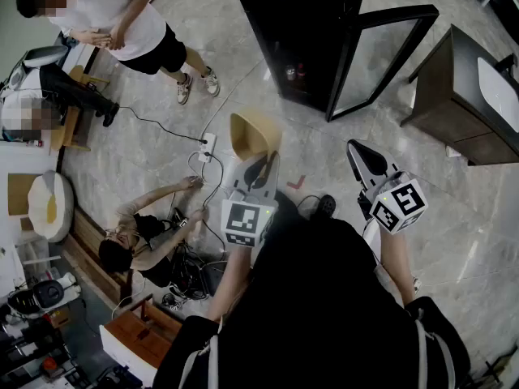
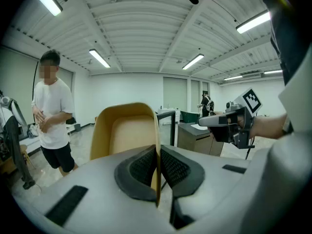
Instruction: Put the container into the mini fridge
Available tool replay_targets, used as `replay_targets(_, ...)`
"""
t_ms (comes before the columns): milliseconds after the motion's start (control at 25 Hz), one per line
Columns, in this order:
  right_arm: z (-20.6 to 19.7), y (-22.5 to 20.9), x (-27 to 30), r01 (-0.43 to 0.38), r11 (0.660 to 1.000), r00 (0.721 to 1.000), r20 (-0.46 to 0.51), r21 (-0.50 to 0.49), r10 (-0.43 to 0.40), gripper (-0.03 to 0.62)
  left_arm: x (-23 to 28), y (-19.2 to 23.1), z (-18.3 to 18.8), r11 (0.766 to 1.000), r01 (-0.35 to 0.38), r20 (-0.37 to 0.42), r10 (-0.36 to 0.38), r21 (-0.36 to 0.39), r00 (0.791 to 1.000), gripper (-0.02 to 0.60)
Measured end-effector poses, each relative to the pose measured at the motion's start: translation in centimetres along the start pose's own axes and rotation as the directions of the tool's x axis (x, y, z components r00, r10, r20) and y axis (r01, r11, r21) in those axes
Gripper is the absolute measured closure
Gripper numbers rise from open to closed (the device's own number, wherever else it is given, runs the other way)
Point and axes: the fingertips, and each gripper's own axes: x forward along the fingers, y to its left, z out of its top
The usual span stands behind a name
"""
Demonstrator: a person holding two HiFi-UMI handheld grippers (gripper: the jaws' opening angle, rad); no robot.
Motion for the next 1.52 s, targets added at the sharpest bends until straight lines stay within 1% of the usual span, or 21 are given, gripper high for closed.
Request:
replay_targets(280, 0.0, -0.4, -0.5, 0.006, 1.0, 1.0, 0.0, -0.003, -0.006, 0.576, 0.6, -0.6, -0.1, 1.0, 0.013, -0.006, -0.013, 0.006, 1.0, 0.546)
replay_targets(640, -0.4, -2.1, -2.0, 0.073, 0.997, 0.997, 0.004, 0.029, -0.074, 0.576, 2.2, -3.0, 0.0, 0.998, 0.055, -0.025, -0.055, 0.004, 0.998, 0.546)
replay_targets(840, -1.1, -3.2, -3.6, 0.066, 0.996, 0.998, -0.001, 0.052, -0.066, 0.576, 3.3, -5.3, -0.2, 0.998, 0.067, -0.042, -0.066, 0.009, 0.997, 0.546)
replay_targets(1120, -1.2, -4.7, -4.9, 0.068, 0.994, 0.998, -0.005, 0.087, -0.067, 0.576, 4.5, -7.3, 0.0, 0.996, 0.084, -0.078, -0.082, 0.024, 0.994, 0.546)
replay_targets(1320, -1.6, -5.1, -3.9, 0.083, 0.991, 0.997, -0.009, 0.108, -0.082, 0.576, 5.4, -6.6, 0.0, 0.993, 0.108, -0.093, -0.104, 0.042, 0.99, 0.546)
replay_targets(1520, -1.7, -5.7, -1.4, 0.114, 0.988, 0.993, -0.019, 0.101, -0.113, 0.576, 7.3, -3.7, -0.2, 0.99, 0.135, -0.086, -0.132, 0.026, 0.987, 0.546)
